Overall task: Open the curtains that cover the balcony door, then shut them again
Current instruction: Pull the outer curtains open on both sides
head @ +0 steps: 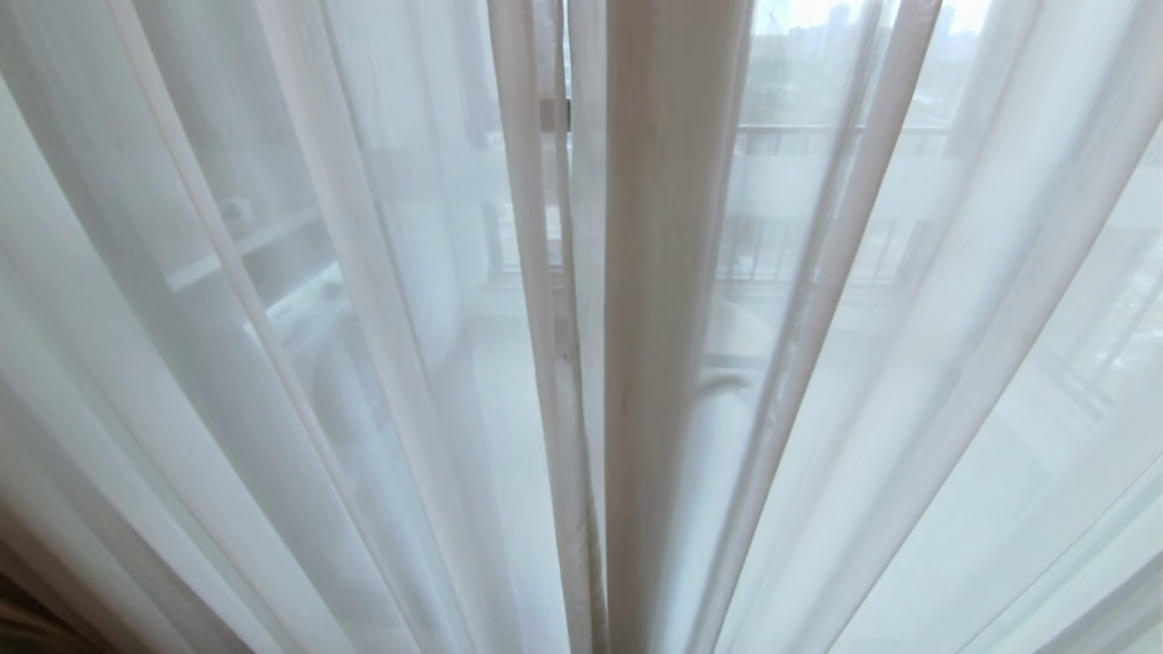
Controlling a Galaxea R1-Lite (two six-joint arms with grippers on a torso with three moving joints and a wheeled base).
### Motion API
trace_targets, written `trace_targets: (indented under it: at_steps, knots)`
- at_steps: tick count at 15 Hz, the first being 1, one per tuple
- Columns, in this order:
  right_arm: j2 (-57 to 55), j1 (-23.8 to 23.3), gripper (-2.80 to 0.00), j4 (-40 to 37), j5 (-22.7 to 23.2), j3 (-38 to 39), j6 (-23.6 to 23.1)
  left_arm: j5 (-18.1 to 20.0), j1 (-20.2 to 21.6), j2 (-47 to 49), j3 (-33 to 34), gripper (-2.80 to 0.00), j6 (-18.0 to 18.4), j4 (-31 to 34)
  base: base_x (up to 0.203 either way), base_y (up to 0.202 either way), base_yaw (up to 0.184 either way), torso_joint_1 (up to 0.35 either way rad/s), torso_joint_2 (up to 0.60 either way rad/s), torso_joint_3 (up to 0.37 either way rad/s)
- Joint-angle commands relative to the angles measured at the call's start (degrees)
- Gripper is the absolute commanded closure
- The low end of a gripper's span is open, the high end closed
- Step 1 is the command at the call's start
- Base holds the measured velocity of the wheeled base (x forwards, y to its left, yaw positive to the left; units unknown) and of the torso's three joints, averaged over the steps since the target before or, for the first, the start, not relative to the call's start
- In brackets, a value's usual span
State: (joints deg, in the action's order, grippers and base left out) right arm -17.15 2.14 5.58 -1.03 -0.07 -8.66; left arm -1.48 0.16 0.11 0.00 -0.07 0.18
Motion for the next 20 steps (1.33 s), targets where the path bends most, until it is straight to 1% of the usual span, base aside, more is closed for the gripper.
trace_targets:
  at_steps: [1, 4, 6, 10, 14, 20]
  knots:
    - [6.0, -0.7, 0.00, -2.6, 1.1, 0.1, 0.5, 0.0, 0.0, 0.0, 0.0, 0.00, 0.0, 0.0, 0.000, 0.000, 0.000, 0.000, 0.00, 0.000]
    - [13.3, -2.0, 0.00, -6.5, 4.2, -0.1, 1.3, 0.0, 0.0, 0.0, 0.0, 0.00, 0.0, 0.0, 0.000, 0.000, 0.000, 0.000, 0.00, 0.000]
    - [16.8, -2.1, 0.00, -6.7, 4.5, -0.2, 1.5, 0.0, 0.0, 0.0, 0.0, 0.00, 0.0, 0.0, 0.000, 0.000, 0.000, 0.000, 0.00, 0.000]
    - [17.2, -2.1, 0.00, -5.8, 4.5, 0.0, 3.4, 0.0, 0.0, 0.0, 0.0, 0.00, 0.0, 0.0, 0.000, 0.000, 0.000, 0.000, 0.00, 0.000]
    - [17.2, -2.1, 0.00, -5.8, 4.4, 0.0, 4.2, 0.0, 0.0, 0.0, 0.0, 0.00, 0.0, 0.0, 0.000, 0.000, 0.000, 0.000, 0.00, 0.000]
    - [17.2, -2.1, 0.00, -5.8, 4.4, 0.0, 4.2, 0.0, 0.0, 0.0, 0.0, 0.00, 0.0, 0.0, 0.000, 0.000, 0.000, 0.000, 0.00, 0.000]
